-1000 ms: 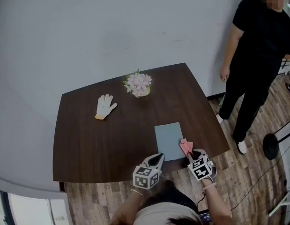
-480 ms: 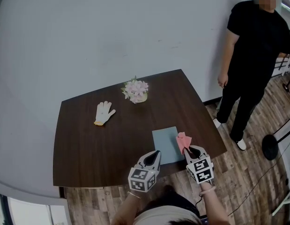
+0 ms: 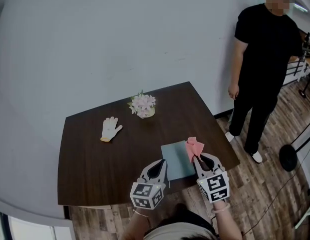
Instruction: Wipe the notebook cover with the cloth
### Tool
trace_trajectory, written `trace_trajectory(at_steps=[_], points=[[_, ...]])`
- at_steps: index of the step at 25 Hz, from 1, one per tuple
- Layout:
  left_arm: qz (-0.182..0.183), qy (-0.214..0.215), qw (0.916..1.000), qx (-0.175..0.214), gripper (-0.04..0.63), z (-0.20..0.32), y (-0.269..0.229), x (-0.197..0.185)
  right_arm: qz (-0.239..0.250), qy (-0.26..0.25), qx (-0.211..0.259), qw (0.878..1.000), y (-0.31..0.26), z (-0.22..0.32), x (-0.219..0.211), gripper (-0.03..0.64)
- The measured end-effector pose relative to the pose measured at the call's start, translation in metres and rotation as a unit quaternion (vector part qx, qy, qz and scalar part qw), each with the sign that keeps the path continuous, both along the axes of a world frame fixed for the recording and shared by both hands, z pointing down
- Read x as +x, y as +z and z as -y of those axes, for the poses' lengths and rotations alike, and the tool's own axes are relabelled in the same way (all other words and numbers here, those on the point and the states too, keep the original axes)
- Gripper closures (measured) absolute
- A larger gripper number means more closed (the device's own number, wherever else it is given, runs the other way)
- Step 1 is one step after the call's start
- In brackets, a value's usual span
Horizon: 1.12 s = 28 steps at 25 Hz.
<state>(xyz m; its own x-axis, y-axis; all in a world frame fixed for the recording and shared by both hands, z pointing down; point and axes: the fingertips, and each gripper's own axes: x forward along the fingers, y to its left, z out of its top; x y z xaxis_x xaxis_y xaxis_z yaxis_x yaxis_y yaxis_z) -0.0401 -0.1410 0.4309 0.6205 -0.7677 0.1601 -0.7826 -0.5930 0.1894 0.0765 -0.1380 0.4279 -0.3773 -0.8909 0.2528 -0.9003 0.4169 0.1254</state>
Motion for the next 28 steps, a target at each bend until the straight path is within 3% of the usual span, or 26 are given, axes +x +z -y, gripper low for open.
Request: trace_trajectory(at_steps=[18, 28], points=[[-0.011, -0.002, 0.9976, 0.068, 0.575, -0.029, -0.077, -0.004, 0.001, -0.001, 0.050, 0.999, -0.057, -0.032, -0.014, 0.586], [-0.015, -0.003, 0.9972, 0.073, 0.575, -0.032, -0.086, -0.008, -0.001, 0.000, 0.069, 0.998, -0.081, -0.039, -0.015, 0.586]])
